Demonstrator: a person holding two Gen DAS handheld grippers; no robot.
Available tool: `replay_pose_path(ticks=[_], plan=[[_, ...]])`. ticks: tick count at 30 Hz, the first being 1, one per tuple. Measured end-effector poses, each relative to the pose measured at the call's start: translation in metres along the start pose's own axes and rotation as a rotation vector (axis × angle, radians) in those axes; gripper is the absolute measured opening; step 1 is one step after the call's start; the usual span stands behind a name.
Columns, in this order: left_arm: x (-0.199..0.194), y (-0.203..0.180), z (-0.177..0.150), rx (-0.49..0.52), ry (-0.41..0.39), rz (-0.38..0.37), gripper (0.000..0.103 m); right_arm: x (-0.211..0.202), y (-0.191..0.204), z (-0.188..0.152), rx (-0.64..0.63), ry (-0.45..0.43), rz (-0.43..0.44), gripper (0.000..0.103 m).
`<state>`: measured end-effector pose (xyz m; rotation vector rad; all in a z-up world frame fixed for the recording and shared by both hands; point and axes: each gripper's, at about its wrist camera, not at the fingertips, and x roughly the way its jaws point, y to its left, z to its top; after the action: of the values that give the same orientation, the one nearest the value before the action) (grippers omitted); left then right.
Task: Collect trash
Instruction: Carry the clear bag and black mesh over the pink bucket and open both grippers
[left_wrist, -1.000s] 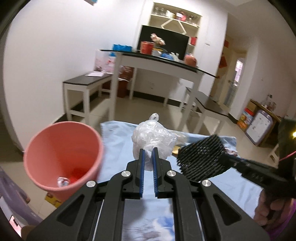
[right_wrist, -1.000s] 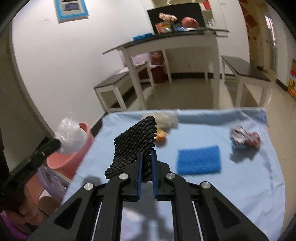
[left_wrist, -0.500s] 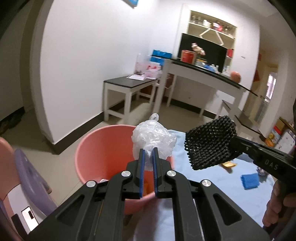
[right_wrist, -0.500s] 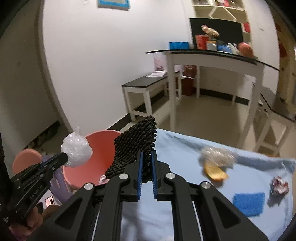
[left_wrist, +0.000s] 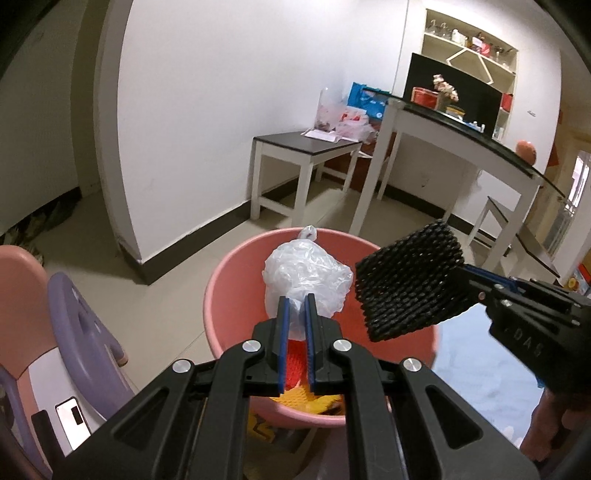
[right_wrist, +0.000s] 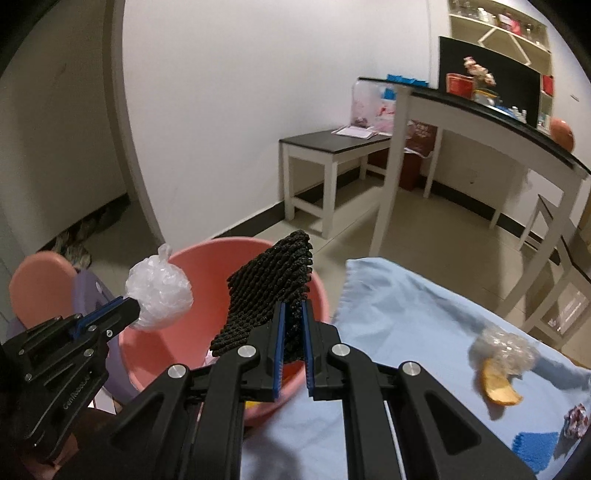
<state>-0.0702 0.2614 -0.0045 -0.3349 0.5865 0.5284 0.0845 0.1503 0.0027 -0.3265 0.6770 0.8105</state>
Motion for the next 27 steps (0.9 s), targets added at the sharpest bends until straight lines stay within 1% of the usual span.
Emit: replay_pose_path(ticks=[5,11,12,14,15,16,20,22,27], plan=[[0.012,0.004,0.0,0.012,0.014,0.022,0.008,0.021,0.01,0.001,-0.017,0.033,0.012,0.009],[0.021,0.005,-0.001,0.018,0.026,0.02,0.009,0.037,0.013,-0.005,-0.022,0.063,0.024,0.01],[0.022,0.007,-0.002,0.015,0.032,0.018,0.011,0.039,0.013,-0.005,-0.021,0.069,0.028,0.01],[0.025,0.007,-0.002,0.007,0.041,0.014,0.02,0.042,0.015,-0.006,-0.02,0.073,0.031,0.01],[0.026,0.007,-0.001,0.0,0.046,0.009,0.027,0.043,0.014,-0.006,-0.02,0.074,0.034,0.01],[0.027,0.008,-0.001,-0.008,0.048,0.006,0.03,0.045,0.014,-0.005,-0.02,0.078,0.038,0.013],[0.028,0.009,0.0,-0.021,0.053,0.004,0.034,0.046,0.015,-0.006,-0.018,0.082,0.047,0.026],[0.028,0.009,0.001,-0.023,0.056,0.004,0.036,0.043,0.013,-0.006,-0.011,0.079,0.055,0.03],[0.024,0.004,0.002,-0.023,0.057,-0.019,0.037,0.031,0.008,-0.006,0.006,0.061,0.075,0.036]])
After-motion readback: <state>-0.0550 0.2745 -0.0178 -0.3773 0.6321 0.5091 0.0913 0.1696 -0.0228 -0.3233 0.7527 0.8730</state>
